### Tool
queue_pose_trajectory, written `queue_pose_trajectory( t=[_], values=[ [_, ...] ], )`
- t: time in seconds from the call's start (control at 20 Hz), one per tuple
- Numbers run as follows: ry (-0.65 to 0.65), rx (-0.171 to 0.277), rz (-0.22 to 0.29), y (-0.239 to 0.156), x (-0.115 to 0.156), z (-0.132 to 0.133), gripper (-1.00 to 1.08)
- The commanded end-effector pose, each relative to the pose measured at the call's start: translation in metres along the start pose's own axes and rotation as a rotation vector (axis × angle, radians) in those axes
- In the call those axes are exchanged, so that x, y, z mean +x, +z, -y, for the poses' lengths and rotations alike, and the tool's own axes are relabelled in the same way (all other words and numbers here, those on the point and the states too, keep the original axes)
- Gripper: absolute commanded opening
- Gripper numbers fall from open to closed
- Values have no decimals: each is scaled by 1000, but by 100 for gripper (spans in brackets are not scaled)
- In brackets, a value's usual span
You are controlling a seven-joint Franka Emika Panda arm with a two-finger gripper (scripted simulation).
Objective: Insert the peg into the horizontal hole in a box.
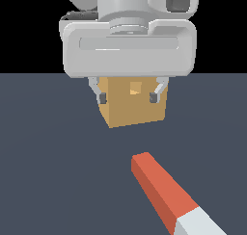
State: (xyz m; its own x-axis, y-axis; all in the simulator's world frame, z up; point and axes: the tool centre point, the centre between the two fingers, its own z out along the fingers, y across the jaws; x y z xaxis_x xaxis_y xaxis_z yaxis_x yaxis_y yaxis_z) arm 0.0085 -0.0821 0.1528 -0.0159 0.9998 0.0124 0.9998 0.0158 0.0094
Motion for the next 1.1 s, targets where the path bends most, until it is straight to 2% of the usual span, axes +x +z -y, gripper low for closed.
queue_pose_trajectory(
  t=[0.0, 0.6, 1.05],
  values=[
    [-30, 1, 1, 7, -15, -4, 100],
    [-210, 7, 5, 48, -98, -38, 100],
    [-312, 10, 9, 71, -141, -66, 100]
  ],
)
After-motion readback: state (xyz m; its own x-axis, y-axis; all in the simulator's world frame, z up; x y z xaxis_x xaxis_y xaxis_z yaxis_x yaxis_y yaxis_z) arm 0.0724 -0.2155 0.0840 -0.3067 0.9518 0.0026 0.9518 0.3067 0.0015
